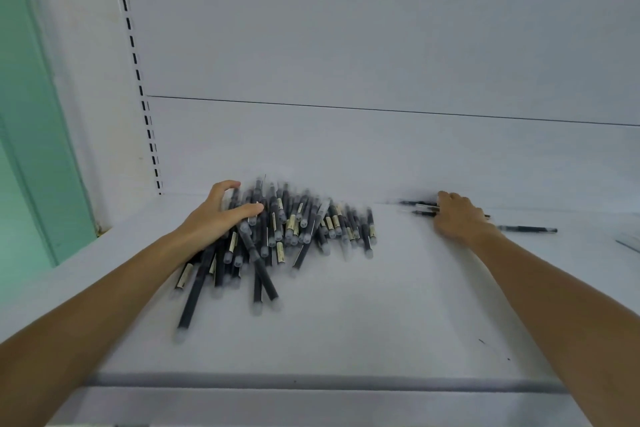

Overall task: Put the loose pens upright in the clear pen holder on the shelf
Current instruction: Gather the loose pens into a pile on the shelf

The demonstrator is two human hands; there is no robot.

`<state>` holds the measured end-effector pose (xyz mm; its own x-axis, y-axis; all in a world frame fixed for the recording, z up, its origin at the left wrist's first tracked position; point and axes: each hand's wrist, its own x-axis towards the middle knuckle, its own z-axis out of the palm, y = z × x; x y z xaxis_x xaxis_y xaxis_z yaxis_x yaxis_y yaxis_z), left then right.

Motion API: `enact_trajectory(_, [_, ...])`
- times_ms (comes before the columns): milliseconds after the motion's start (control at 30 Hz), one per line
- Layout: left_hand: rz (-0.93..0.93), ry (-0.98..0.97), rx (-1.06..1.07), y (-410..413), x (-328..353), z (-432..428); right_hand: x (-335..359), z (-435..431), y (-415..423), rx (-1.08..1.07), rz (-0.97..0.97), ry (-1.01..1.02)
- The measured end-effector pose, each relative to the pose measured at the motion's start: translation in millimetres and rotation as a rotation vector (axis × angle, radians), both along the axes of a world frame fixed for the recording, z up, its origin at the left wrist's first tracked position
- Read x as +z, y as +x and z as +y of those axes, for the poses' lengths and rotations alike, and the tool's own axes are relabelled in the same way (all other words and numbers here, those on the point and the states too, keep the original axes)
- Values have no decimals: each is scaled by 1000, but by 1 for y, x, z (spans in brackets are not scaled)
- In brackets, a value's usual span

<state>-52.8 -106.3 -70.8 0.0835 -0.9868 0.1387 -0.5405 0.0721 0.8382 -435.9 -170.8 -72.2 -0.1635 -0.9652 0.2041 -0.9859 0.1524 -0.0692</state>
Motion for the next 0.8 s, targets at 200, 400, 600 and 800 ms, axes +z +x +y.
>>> enact_trajectory(200, [5, -15, 24, -1, -2, -1, 7, -14, -6, 149, -89, 42])
enact_trajectory(400, [12, -22, 29, -1, -5, -2, 16, -14, 6, 107, 75, 131])
enact_trajectory(600, [5, 7, 45, -5, -1, -4, 19, -2, 17, 210, 134, 141])
enact_trajectory(800, [1, 3, 64, -9, 0, 0, 21, 18, 0, 265, 166, 117])
